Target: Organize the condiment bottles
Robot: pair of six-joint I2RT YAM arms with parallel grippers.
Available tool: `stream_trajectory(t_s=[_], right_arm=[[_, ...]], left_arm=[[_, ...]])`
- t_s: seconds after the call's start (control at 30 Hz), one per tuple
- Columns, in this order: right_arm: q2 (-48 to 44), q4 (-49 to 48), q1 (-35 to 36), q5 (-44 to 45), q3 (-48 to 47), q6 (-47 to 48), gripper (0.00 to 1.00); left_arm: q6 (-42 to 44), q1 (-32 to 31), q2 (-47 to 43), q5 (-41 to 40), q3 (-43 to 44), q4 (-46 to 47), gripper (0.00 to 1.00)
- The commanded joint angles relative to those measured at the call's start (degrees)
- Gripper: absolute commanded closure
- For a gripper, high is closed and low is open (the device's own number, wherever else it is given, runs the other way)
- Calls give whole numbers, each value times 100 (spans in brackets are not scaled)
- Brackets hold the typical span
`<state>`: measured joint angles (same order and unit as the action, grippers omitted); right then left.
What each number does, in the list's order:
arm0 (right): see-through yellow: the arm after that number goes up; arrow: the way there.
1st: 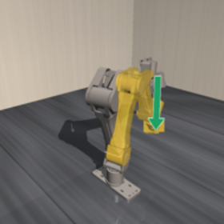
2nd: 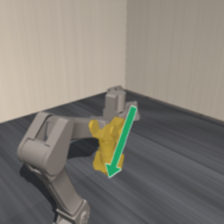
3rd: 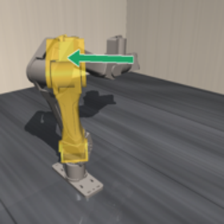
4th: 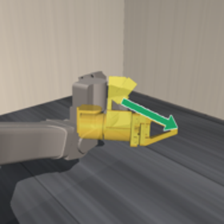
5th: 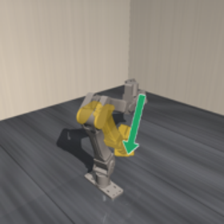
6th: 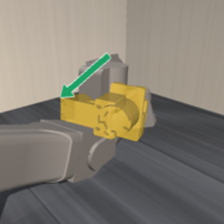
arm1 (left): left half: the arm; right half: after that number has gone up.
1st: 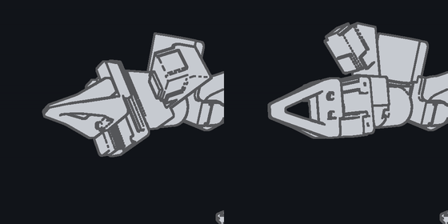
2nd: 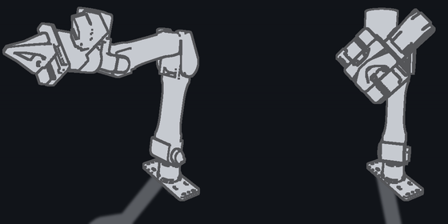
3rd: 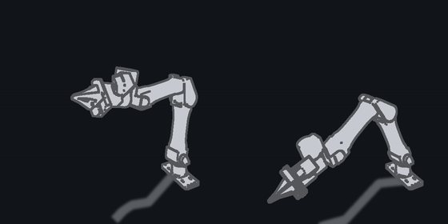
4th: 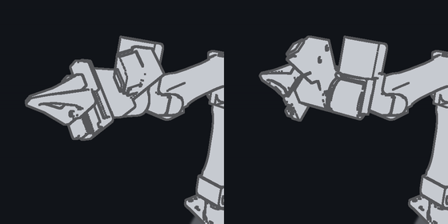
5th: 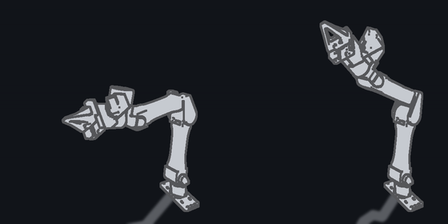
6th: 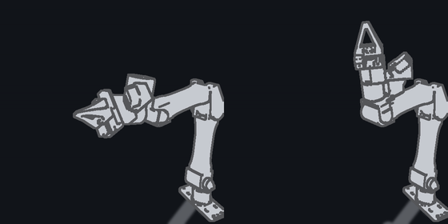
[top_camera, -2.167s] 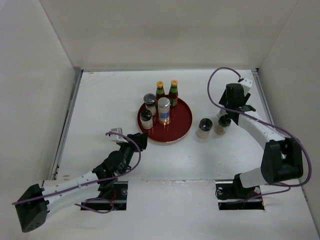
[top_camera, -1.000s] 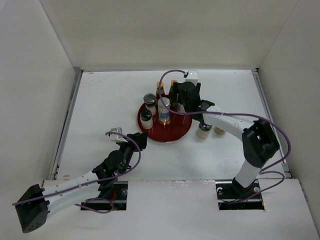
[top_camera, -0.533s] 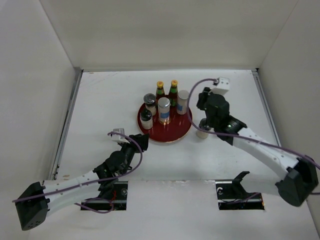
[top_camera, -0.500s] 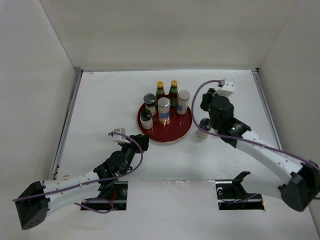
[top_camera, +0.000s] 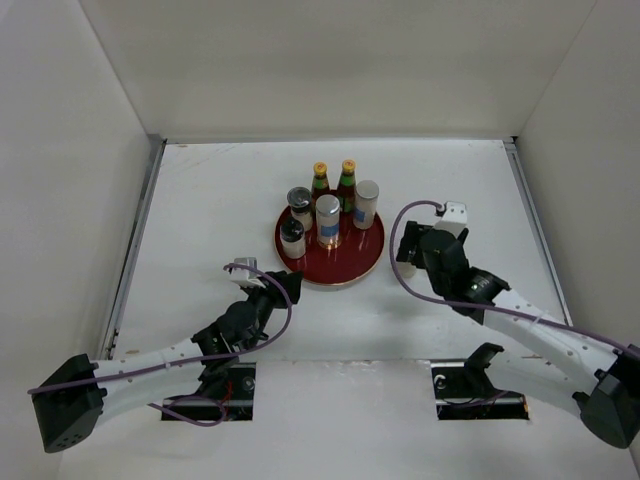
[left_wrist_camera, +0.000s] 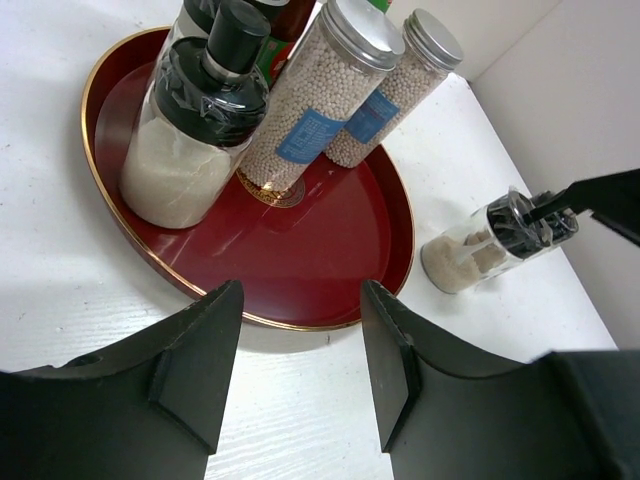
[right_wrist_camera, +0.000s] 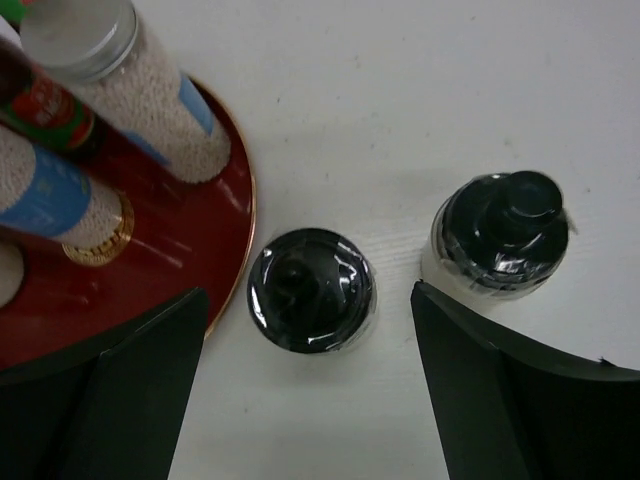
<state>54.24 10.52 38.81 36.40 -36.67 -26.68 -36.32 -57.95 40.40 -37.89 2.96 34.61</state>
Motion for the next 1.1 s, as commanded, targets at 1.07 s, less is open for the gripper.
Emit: stream_trajectory(t_s=[1.07], right_arm=[[1939,-1667,1528,-81,-1535,171,44]], left_arm=[[-60,183,-199,62,-59,319,51]])
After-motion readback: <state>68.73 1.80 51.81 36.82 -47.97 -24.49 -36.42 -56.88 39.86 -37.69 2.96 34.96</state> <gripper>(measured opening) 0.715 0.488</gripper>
